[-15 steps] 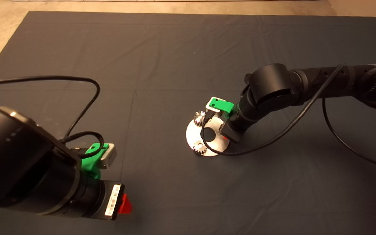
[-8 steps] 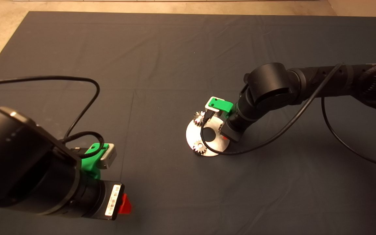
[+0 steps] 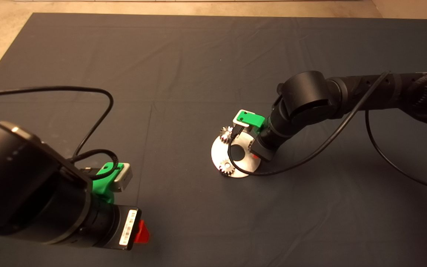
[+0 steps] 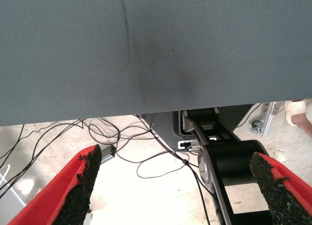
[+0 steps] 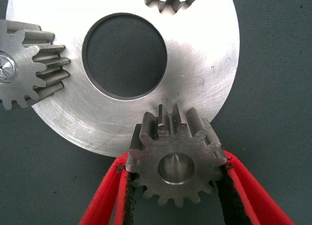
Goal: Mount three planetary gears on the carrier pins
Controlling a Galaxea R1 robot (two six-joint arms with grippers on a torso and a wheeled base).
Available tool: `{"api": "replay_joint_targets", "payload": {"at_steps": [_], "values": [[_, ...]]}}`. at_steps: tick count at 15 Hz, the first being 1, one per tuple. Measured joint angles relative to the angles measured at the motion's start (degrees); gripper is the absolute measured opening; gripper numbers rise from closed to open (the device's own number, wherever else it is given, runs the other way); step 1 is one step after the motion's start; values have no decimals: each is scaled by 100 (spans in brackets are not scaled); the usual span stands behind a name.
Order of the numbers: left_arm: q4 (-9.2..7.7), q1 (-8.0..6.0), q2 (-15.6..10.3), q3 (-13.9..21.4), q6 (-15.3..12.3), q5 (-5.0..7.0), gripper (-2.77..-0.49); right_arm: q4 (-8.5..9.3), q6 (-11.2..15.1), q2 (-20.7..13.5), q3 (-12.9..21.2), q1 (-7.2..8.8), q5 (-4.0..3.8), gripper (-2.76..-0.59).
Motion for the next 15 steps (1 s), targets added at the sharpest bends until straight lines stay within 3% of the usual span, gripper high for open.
{"api": "replay_joint_targets", "payload": {"at_steps": [15], "values": [[0, 0, 0, 0, 0, 0, -109, -2, -18, -61, -13, 16, 72, -238]]}}
